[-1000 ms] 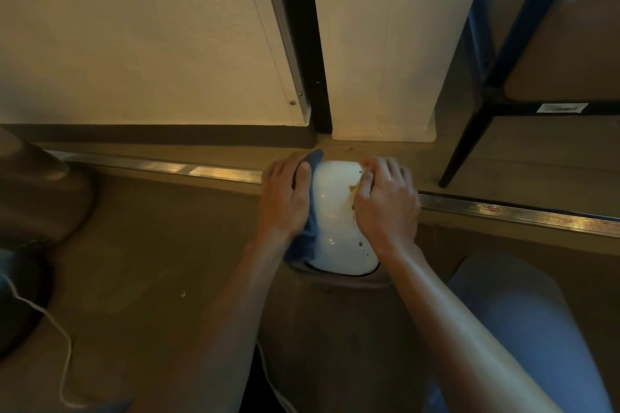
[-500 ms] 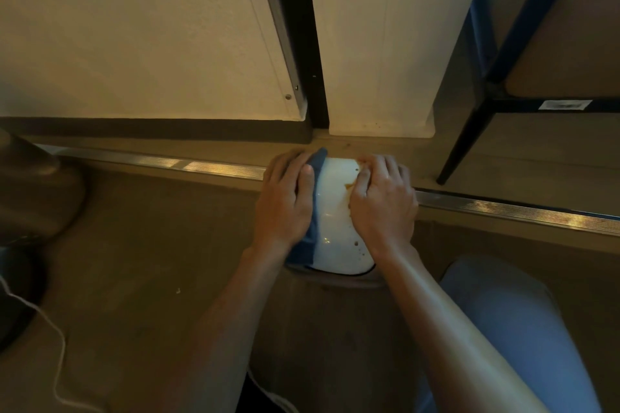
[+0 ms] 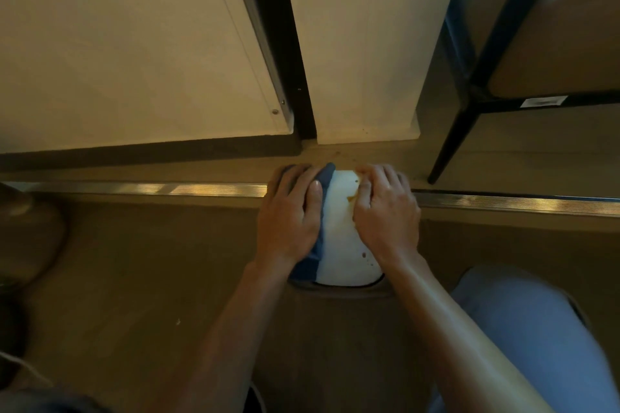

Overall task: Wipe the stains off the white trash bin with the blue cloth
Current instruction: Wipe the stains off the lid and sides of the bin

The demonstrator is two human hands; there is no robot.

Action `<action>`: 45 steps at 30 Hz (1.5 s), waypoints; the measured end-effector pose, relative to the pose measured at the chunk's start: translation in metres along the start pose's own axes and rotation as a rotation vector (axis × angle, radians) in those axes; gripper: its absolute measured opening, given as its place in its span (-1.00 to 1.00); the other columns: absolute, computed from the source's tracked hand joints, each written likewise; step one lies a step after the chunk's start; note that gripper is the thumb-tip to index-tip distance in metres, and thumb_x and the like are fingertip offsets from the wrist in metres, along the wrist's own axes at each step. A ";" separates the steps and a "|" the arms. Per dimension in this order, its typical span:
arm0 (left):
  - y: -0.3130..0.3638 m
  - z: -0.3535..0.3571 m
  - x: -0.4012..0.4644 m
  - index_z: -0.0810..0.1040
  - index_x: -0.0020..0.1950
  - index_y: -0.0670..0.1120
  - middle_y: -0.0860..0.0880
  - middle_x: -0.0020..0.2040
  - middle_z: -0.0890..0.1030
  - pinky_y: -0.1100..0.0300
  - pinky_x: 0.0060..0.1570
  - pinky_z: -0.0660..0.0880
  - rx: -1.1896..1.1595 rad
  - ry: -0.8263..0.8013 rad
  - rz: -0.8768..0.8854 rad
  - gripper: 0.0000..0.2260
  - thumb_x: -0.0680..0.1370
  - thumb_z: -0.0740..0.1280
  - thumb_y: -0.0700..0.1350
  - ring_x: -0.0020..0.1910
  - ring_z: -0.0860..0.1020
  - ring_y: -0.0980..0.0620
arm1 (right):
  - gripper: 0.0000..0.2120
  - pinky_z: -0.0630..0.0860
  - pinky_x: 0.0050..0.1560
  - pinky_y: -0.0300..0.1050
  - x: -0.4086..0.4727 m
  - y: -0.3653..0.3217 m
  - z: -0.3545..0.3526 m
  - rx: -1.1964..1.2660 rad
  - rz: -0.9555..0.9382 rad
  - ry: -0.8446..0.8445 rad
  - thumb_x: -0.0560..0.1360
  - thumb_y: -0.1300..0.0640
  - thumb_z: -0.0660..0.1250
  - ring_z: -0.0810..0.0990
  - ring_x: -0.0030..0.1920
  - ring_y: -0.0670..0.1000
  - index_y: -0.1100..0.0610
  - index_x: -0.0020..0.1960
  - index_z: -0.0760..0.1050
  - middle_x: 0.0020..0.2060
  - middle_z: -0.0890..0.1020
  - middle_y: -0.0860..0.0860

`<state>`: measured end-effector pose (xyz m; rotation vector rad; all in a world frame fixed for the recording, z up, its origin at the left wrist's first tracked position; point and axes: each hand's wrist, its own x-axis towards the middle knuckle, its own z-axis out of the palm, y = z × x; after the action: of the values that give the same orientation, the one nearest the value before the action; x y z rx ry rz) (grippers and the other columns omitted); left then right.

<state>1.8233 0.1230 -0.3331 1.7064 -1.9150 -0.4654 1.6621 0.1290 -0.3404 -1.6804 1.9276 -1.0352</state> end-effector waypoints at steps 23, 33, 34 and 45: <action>-0.005 0.003 0.035 0.57 0.32 0.03 0.08 0.20 0.61 0.18 0.22 0.42 -0.063 -0.104 0.281 -0.69 0.71 0.11 0.02 0.20 0.51 0.13 | -0.72 0.49 0.04 -0.11 0.002 -0.001 0.004 -0.054 0.072 0.075 0.67 0.05 0.11 0.53 0.16 -0.11 -0.02 0.20 0.57 0.12 0.60 -0.12; -0.029 0.008 -0.016 0.28 0.60 0.00 0.01 0.49 0.41 0.06 0.41 0.42 -0.672 -0.030 -0.165 -0.56 0.72 0.06 0.06 0.42 0.44 0.10 | -0.69 0.57 0.10 0.04 0.000 -0.003 0.006 -0.031 0.101 0.086 0.66 0.03 0.10 0.54 0.17 -0.10 0.01 0.22 0.58 0.15 0.59 -0.11; -0.031 0.010 -0.026 0.22 0.63 0.02 -0.01 0.52 0.39 -0.05 0.40 0.44 -0.696 -0.041 -0.191 -0.52 0.71 0.05 0.08 0.42 0.44 0.04 | -0.70 0.57 0.10 0.04 -0.001 -0.003 0.007 -0.038 0.104 0.093 0.66 0.04 0.10 0.54 0.17 -0.10 0.01 0.21 0.58 0.14 0.59 -0.11; -0.042 0.003 -0.015 0.31 0.55 0.12 0.09 0.29 0.56 0.23 0.16 0.52 -0.913 -0.175 -0.282 -0.60 0.72 0.05 0.11 0.19 0.58 0.11 | -0.71 0.51 0.09 -0.14 -0.002 -0.003 0.011 -0.064 0.086 0.142 0.67 0.04 0.13 0.54 0.13 -0.14 0.01 0.23 0.59 0.13 0.60 -0.11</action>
<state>1.8564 0.1314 -0.3620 1.3081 -1.2179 -1.3784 1.6726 0.1278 -0.3460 -1.5801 2.1242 -1.0969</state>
